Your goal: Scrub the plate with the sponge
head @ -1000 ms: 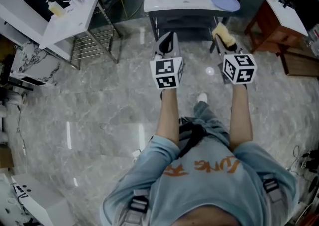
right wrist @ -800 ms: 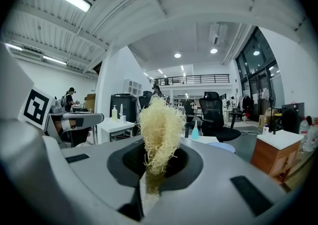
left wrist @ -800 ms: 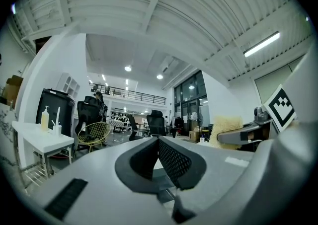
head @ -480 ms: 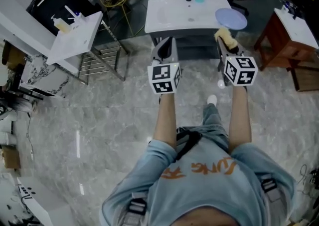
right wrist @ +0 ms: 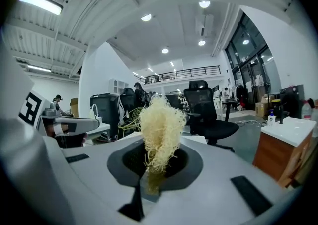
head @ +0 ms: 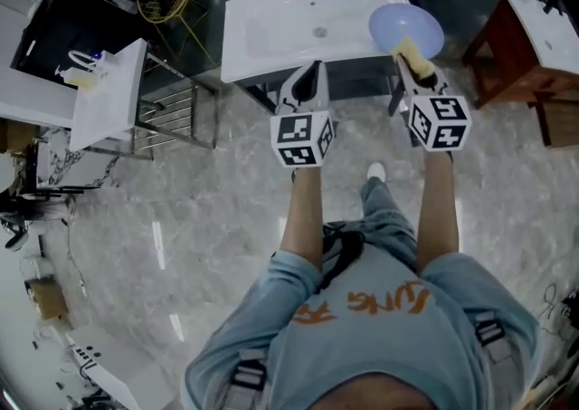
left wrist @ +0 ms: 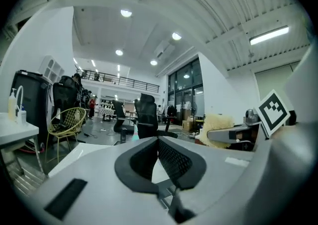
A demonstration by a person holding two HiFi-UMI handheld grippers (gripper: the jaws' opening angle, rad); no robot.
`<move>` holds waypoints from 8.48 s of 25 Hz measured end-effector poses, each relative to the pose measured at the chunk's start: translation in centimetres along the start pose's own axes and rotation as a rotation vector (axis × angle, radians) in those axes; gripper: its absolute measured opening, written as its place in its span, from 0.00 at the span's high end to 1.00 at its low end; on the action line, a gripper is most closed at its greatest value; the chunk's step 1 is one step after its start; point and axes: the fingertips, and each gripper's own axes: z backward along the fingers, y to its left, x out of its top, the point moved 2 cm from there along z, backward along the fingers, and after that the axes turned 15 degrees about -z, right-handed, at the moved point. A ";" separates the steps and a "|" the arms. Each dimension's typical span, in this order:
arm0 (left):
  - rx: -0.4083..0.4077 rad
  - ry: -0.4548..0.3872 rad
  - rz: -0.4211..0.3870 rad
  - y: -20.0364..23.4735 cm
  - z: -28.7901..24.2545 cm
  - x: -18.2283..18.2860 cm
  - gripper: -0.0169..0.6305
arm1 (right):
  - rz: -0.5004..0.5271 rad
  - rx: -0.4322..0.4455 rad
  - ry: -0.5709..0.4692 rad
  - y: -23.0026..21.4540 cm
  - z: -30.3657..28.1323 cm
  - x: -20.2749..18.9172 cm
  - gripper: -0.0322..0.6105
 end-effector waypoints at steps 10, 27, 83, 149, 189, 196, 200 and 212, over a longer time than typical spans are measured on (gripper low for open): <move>-0.037 0.093 0.074 -1.6 -15.1 -4.0 0.98 | 0.013 -0.004 0.080 -11.7 -9.7 1.4 0.90; -0.218 0.366 0.161 -3.6 -21.9 -10.8 0.94 | -0.031 -0.035 0.128 -16.5 -13.4 0.4 0.90; -0.462 0.620 0.647 -1.2 -31.8 -20.1 0.94 | -0.182 -0.215 0.145 -23.4 -19.2 -1.6 0.90; -0.189 0.460 0.600 8.7 -19.8 -17.3 0.91 | -0.076 -0.137 0.423 -11.8 -29.6 -5.4 0.90; -0.046 0.335 0.655 11.5 -16.1 -16.6 0.92 | 0.036 0.547 0.596 7.2 -29.7 -9.9 0.90; -0.056 0.329 0.664 11.3 -16.8 -16.6 0.92 | 0.008 0.465 0.576 4.3 -30.1 -9.5 0.89; -0.072 0.330 0.659 11.0 -17.1 -16.2 0.91 | -0.013 0.405 0.556 2.5 -30.2 -8.9 0.89; -0.090 0.354 0.659 10.5 -17.3 -16.7 0.91 | -0.066 0.167 0.508 -5.1 -29.6 -7.8 0.89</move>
